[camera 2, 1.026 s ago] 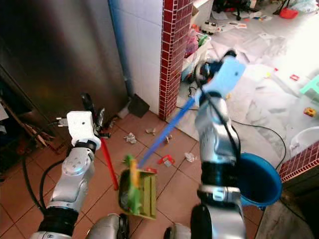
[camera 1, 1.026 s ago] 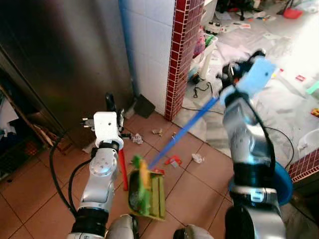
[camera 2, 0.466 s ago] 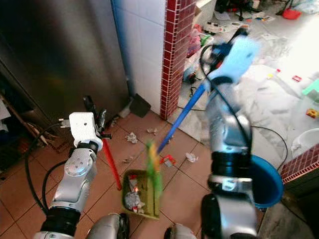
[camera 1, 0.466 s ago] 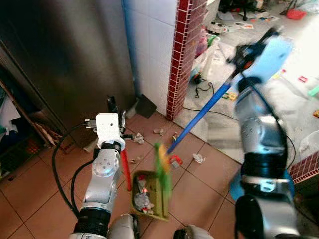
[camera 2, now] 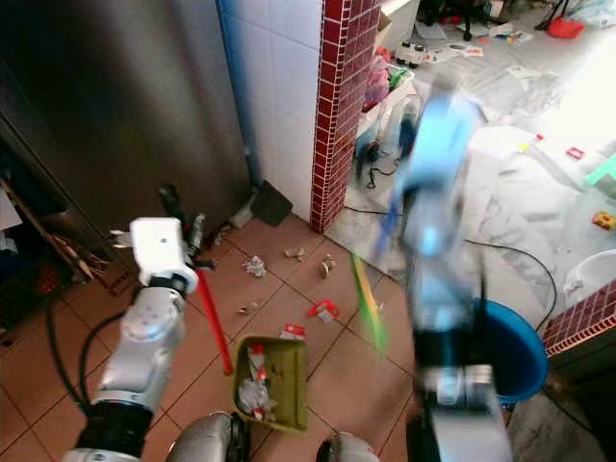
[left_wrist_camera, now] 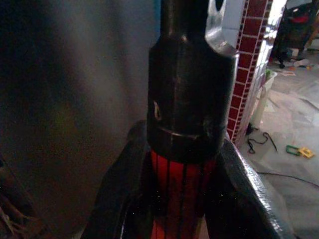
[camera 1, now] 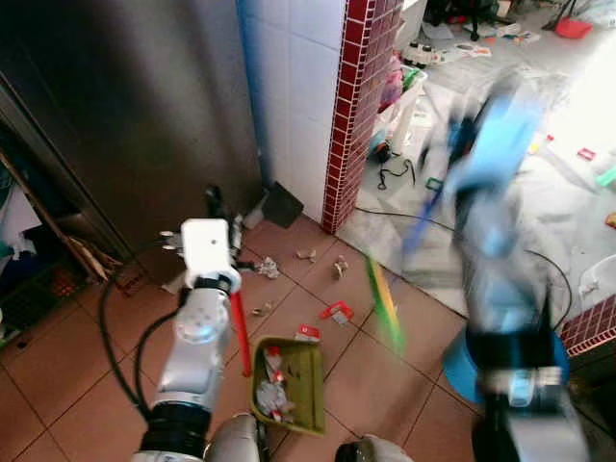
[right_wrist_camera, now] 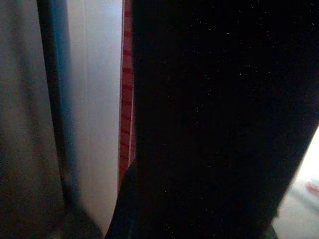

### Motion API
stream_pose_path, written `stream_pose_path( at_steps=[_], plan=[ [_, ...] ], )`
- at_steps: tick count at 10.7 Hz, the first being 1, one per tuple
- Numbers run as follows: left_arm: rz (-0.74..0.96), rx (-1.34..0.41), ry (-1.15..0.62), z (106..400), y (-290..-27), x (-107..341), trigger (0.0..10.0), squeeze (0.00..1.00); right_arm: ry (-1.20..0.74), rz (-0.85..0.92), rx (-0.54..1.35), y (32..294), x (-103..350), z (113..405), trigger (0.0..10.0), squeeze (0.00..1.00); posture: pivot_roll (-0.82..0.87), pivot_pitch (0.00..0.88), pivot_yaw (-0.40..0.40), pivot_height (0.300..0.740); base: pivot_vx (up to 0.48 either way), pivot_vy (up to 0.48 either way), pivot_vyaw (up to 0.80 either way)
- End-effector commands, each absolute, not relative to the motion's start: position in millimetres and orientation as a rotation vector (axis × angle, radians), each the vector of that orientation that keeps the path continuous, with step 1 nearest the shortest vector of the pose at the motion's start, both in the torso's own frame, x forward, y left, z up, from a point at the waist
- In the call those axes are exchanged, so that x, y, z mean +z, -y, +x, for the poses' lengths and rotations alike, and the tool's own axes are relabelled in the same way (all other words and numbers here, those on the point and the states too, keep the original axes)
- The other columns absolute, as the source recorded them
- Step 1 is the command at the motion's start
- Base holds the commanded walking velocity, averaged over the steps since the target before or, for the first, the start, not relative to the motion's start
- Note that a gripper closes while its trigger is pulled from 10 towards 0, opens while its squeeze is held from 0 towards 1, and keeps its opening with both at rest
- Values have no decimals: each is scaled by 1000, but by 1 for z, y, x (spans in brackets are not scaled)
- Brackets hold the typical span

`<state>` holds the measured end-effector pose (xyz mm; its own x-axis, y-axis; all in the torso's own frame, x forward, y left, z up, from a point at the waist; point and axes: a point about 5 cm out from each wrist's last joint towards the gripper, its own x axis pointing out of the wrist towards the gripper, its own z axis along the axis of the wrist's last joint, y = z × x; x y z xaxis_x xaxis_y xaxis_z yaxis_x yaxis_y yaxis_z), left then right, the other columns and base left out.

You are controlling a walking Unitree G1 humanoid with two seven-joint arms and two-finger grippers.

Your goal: Sweep floor

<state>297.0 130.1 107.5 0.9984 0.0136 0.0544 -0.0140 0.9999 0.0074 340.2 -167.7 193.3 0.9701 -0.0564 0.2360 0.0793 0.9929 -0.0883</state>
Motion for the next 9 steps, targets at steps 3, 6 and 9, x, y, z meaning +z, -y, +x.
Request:
stream_pose_path(
  at_steps=[3, 6, 9],
  plan=[
    [16, -19, 142, 300, -140, 135, 10000, 0, 182, -170, -51, 155, 169, 331, 10000, 0, -45, 55, -1, 740, 0, 0, -267],
    [-48, -62, 97, 298, -134, 128, 10000, 0, 159, -119, -120, 165, 155, 332, 10000, 0, -58, 17, 46, 740, 0, 0, -800],
    [-63, -112, 72, 297, -124, 124, 10000, 0, 209, -213, -92, 157, 157, 331, 10000, 0, -75, 6, 48, 740, 0, 0, -800]
  ],
)
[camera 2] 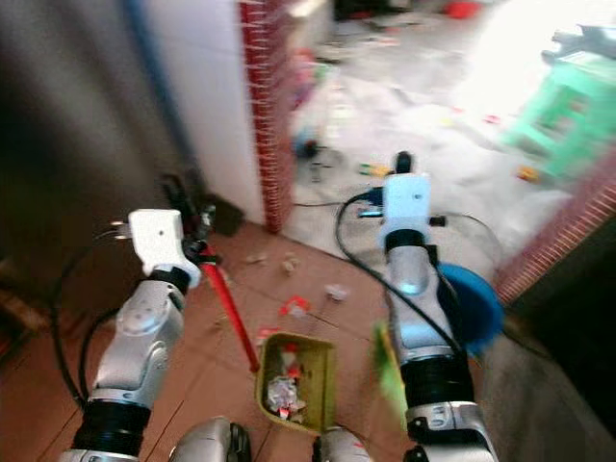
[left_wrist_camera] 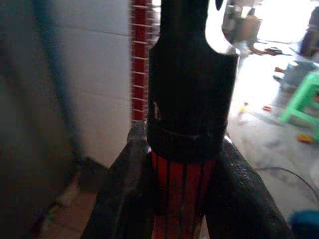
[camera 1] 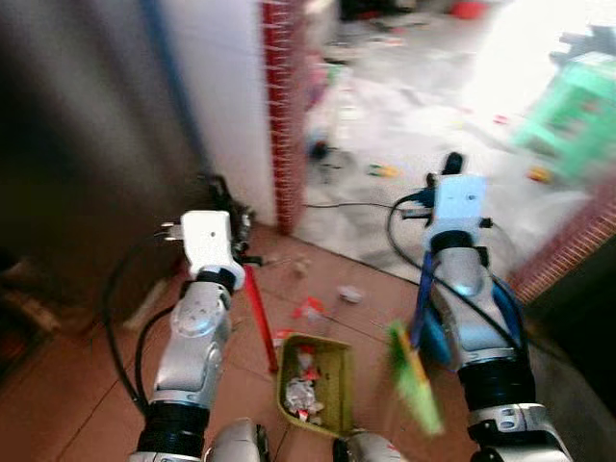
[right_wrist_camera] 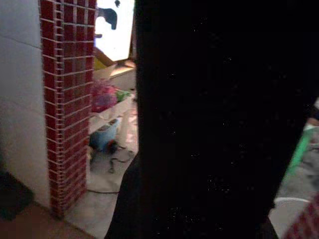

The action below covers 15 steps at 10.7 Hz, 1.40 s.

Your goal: Sweep floor

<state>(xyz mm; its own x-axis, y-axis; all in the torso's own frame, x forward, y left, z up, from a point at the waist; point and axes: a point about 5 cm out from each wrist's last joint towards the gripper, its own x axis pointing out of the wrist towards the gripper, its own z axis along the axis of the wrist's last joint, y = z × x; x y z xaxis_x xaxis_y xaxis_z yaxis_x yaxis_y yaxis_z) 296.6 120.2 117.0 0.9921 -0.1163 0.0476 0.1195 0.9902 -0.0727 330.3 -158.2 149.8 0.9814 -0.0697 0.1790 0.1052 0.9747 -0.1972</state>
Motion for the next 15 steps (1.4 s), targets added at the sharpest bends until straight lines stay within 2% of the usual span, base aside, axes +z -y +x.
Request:
stream_pose_path(
  at_steps=[1, 5, 7, 10, 15],
  plan=[
    [-67, -115, 73, 298, -124, 124, 10000, 0, 209, -209, -85, 155, 156, 331, 10000, 0, -75, 14, 43, 740, 0, 0, -800],
    [-92, -116, 83, 305, -132, 131, 10000, 0, 145, -145, -151, 170, 146, 332, 10000, 0, -80, 43, 39, 740, 0, 0, -800],
    [-112, -111, 64, 305, -131, 129, 10000, 0, 123, -124, -161, 167, 143, 332, 10000, 0, -85, 42, 38, 740, 0, 0, -800],
    [-117, -134, 60, 303, -127, 128, 10000, 0, 117, -134, -147, 164, 142, 332, 10000, 0, -82, 48, 34, 740, 0, 294, -206],
    [-105, -150, 55, 302, -125, 127, 10000, 0, 116, -122, -138, 159, 143, 335, 10000, 0, -81, 39, 33, 740, 0, 386, -698]
  ],
)
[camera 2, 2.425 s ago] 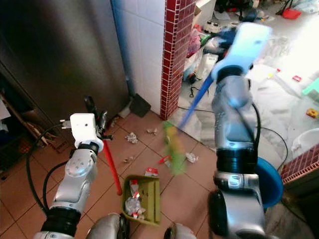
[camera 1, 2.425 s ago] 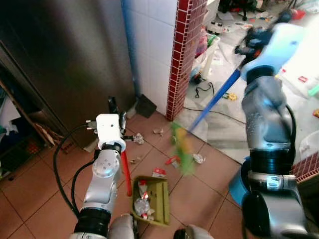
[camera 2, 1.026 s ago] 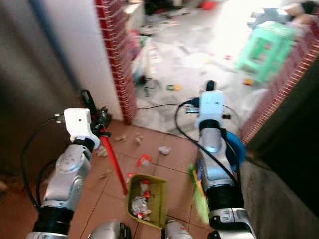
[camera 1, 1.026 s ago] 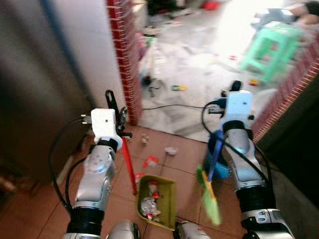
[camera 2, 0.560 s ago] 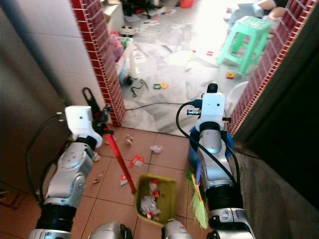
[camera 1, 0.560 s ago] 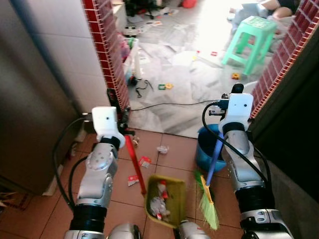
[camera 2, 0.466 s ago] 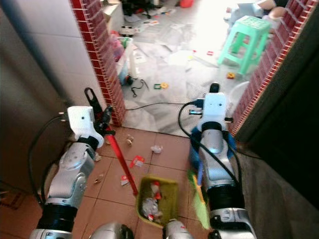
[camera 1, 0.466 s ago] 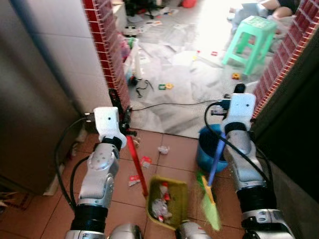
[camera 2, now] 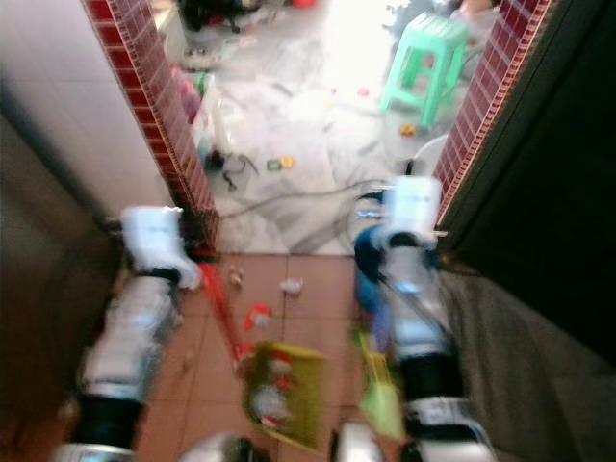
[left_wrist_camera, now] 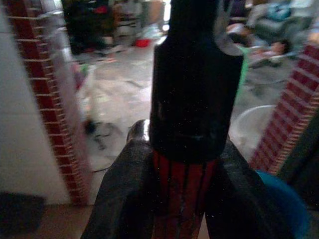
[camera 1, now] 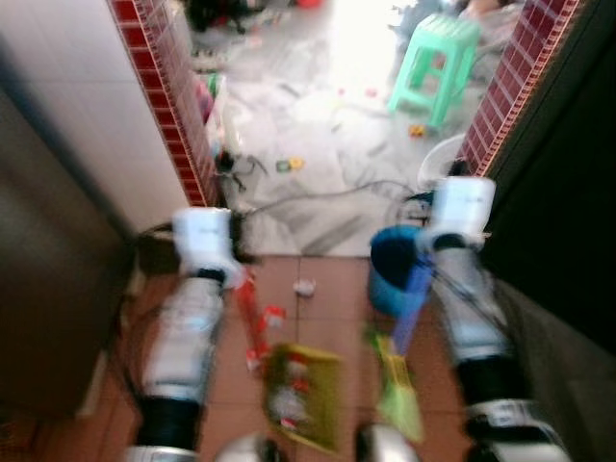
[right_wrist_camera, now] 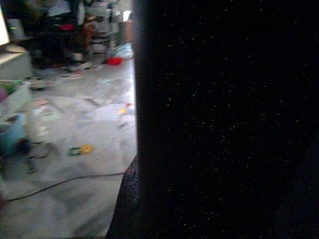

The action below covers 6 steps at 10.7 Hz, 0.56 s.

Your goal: Sweep floor

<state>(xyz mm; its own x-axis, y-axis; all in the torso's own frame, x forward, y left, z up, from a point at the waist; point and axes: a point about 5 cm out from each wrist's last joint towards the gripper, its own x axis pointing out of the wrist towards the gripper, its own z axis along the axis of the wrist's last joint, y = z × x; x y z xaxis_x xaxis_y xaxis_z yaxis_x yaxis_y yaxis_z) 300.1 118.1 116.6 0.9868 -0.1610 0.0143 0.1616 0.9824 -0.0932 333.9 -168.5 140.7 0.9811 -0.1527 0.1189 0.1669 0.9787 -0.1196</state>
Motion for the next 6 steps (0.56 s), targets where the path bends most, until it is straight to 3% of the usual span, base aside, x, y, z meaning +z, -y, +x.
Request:
stream_pose_path(
  at_steps=[1, 5, 6],
  plan=[
    [-104, -150, 54, 301, -125, 127, 10000, 0, 116, -123, -135, 159, 143, 336, 10000, 0, -80, 36, 32, 740, 0, 0, 0],
    [-96, -159, 69, 302, -121, 130, 10000, 0, 116, -139, -141, 161, 143, 337, 10000, 0, -77, 30, 30, 740, 0, 0, 0],
    [-119, -164, 84, 299, -118, 134, 10000, 0, 77, -218, -205, 172, 134, 334, 10000, 0, -75, 21, 31, 740, 0, 0, 0]
  ],
)
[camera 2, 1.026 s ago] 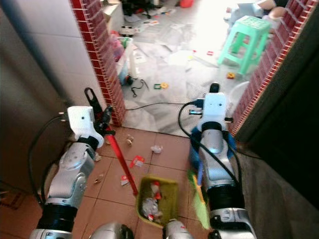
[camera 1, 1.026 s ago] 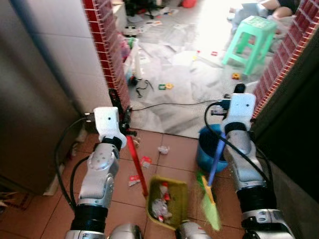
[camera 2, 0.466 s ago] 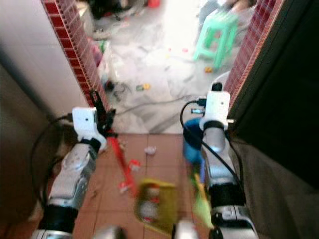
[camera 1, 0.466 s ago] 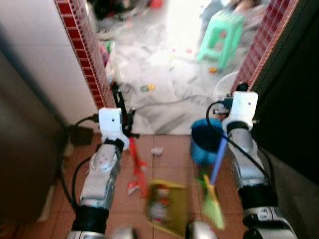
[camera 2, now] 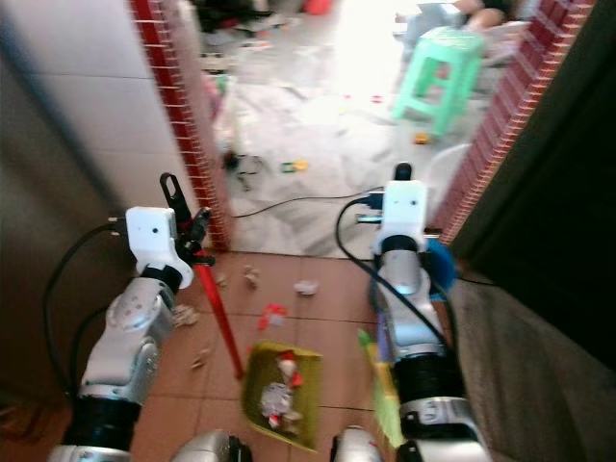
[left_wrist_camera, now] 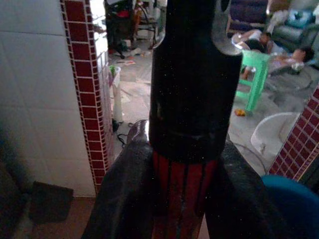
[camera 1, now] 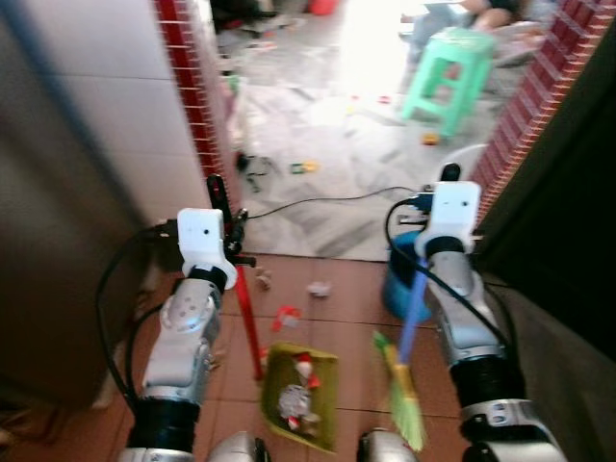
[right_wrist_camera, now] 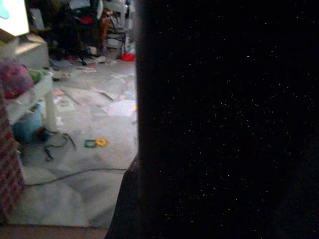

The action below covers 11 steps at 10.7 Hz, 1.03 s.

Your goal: Sweep floor

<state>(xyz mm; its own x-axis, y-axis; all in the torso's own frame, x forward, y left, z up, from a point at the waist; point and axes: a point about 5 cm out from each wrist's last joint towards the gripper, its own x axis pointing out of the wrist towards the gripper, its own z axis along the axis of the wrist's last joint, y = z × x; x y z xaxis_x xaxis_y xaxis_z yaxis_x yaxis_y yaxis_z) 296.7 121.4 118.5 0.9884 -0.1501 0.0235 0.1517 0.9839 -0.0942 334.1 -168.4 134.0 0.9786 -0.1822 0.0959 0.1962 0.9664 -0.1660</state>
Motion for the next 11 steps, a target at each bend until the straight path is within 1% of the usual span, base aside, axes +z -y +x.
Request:
stream_pose_path(
  at_steps=[1, 2, 3, 5, 6, 8, 10, 11],
  plan=[
    [-153, -165, 94, 297, -116, 139, 10000, 0, 39, -214, -238, 180, 128, 333, 10000, 0, -68, 14, 25, 740, 0, 0, 0],
    [-167, -158, 131, 298, -116, 150, 10000, 0, 3, -217, -261, 185, 123, 334, 10000, 0, -57, 30, 19, 740, 0, 0, 0],
    [-171, -153, 145, 299, -117, 156, 10000, 0, -1, -209, -263, 186, 123, 336, 10000, 0, -55, 35, 19, 740, 0, 0, -788],
    [-154, -138, 162, 301, -123, 166, 10000, 0, 10, -222, -270, 188, 129, 339, 10000, 0, -55, 85, 25, 740, 0, 0, -800],
    [-149, -137, 169, 299, -124, 169, 10000, 0, 12, -237, -284, 192, 130, 337, 10000, 0, -49, 94, 27, 740, 0, 0, -800],
    [-160, -141, 141, 295, -120, 161, 10000, 0, -6, -246, -283, 194, 123, 332, 10000, 0, -57, 72, 25, 740, 0, 0, -794],
    [-173, -158, 127, 296, -117, 157, 10000, 0, -12, -243, -272, 190, 119, 329, 10000, 0, -58, 54, 29, 740, 0, -358, 0],
    [-166, -140, 118, 297, -120, 156, 10000, 0, -15, -246, -269, 189, 118, 328, 10000, 0, -59, 46, 30, 740, 0, -390, 0]
  ],
)
